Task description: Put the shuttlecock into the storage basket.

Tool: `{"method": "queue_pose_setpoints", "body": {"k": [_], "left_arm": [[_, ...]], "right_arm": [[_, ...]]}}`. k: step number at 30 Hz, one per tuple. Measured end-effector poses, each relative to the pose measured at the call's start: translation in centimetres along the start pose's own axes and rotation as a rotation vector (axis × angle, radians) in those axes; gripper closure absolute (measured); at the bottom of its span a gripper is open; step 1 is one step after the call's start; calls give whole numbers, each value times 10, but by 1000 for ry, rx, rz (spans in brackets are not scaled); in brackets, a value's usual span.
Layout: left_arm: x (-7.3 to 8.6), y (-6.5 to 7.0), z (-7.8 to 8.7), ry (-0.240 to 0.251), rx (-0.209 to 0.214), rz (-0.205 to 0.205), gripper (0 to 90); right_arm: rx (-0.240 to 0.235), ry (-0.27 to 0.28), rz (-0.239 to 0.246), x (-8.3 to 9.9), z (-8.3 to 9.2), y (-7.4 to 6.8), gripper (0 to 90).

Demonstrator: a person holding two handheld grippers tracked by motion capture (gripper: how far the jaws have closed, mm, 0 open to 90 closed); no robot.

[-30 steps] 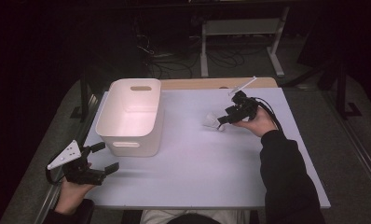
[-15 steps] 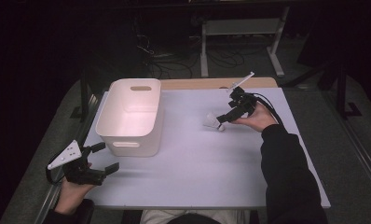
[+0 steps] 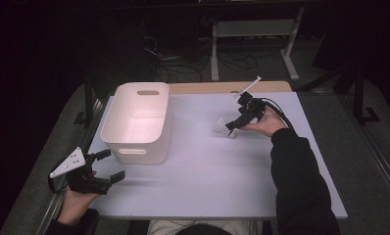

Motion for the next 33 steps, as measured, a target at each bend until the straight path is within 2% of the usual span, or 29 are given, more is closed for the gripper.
{"method": "queue_pose_setpoints", "body": {"k": [19, 33], "left_arm": [[0, 1, 1, -1, -2, 0, 1], [0, 1, 1, -1, -3, 0, 2]], "right_arm": [[-1, -60, -2, 10, -20, 5, 0], [-16, -43, 5, 20, -32, 3, 128]]}}
Point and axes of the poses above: each handheld gripper's, and its own axes: z roughly backward along the jaws, x roughly out of its underside, y roughly to its right, the point moved 1 cm from there along -z, roughly forward along the jaws, and after that the axes turned 15 degrees about x, right-handed, at the moved point
